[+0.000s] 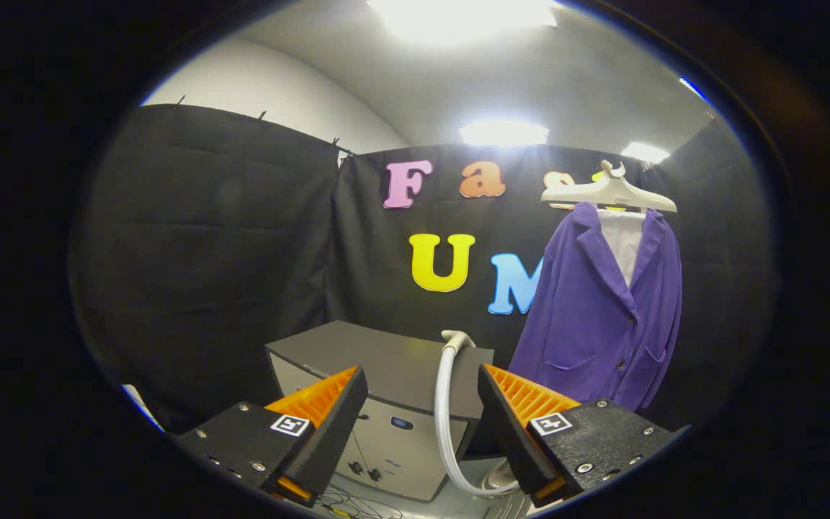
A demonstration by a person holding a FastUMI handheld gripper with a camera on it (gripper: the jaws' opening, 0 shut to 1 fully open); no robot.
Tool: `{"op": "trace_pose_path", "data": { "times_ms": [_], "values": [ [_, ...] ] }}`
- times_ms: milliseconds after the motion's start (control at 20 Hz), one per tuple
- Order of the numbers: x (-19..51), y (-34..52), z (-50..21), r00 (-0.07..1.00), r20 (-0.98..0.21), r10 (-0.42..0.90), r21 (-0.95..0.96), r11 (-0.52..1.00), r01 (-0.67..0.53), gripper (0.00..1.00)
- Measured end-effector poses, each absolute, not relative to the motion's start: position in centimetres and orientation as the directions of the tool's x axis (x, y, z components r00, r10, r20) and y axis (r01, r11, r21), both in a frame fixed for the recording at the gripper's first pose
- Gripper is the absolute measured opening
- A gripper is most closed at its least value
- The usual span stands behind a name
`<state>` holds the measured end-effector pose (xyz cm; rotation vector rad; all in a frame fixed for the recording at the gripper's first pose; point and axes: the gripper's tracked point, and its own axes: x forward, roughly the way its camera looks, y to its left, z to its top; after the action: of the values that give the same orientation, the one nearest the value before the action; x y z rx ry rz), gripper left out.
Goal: Iron the clothes twice with a garment steamer, once on the left side and once on the right side.
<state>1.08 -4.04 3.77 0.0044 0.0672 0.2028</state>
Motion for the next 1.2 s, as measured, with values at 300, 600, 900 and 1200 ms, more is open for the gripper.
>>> {"op": "trace_pose_path", "data": {
  "times_ms": [300, 600, 900, 1200],
  "values": [
    [10.3, -2.7, 3.4, 0.977, -0.135, 0.163, 0.004, 0.987, -0.164, 0.95],
    [19.1, -2.4, 3.5, 0.972, -0.231, 0.048, -0.015, 0.999, -0.052, 0.95],
    [27.5, -0.9, 0.6, 0.904, -0.426, -0.003, 0.058, 0.998, 0.030, 0.95],
    [34.7, -2.9, -5.1, 0.808, -0.588, -0.042, 0.174, 0.969, 0.176, 0.95]
  ]
}}
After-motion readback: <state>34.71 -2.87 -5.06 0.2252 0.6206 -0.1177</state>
